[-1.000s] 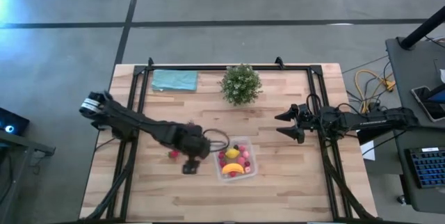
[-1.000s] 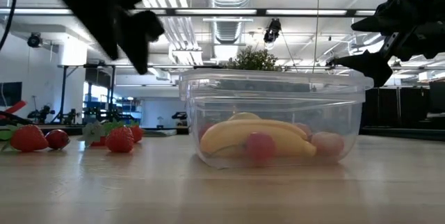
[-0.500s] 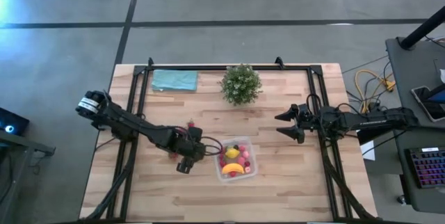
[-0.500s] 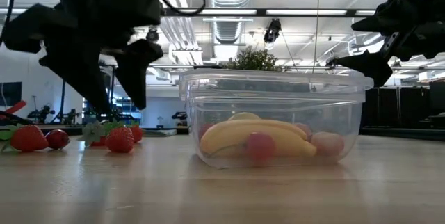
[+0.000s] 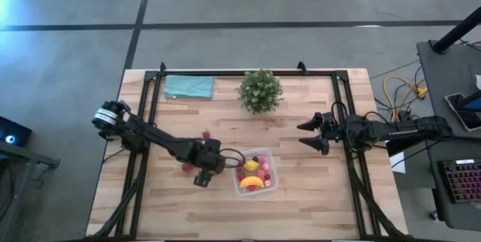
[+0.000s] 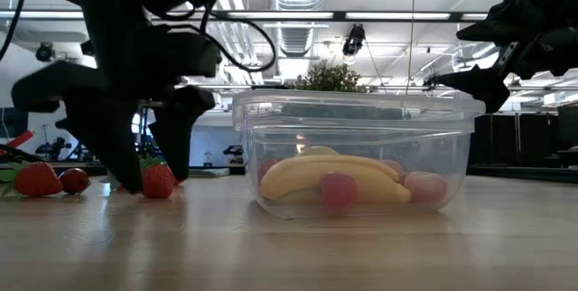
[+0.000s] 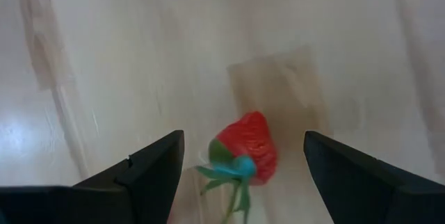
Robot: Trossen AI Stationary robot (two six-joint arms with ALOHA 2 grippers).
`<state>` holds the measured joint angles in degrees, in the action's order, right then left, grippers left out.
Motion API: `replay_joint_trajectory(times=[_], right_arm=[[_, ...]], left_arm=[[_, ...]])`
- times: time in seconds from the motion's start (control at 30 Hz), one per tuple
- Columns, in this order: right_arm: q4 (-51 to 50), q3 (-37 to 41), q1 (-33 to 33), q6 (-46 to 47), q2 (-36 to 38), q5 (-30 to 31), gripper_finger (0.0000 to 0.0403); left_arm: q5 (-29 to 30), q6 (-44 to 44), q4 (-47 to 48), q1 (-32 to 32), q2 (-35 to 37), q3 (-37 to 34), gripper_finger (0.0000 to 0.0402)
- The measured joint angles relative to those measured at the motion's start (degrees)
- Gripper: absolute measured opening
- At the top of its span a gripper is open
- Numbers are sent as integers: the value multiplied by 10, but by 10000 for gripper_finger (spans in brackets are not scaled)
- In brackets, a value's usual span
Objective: Pick and placing Produce into tupperware
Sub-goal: Put the red strawberry into the transparent bin
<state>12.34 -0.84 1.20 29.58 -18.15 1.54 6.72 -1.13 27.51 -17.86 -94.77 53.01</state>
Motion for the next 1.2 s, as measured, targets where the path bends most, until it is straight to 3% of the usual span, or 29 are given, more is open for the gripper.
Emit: replay_joint_trajectory(times=[0.27,0.73,0.87,1.07,1.2], right_arm=[[0,0,0,0,0,0,350],[0,0,0,0,0,0,349],[0,0,0,0,0,0,345],[0,0,0,0,0,0,344],[0,0,0,0,0,0,349]], left_arm=[[-3,0,0,9,-14,0,265],[-6,0,4,14,-15,1,122],[-2,-21,34,14,-10,15,115],[-3,-60,147,14,33,90,120],[-2,-60,129,14,63,141,120]])
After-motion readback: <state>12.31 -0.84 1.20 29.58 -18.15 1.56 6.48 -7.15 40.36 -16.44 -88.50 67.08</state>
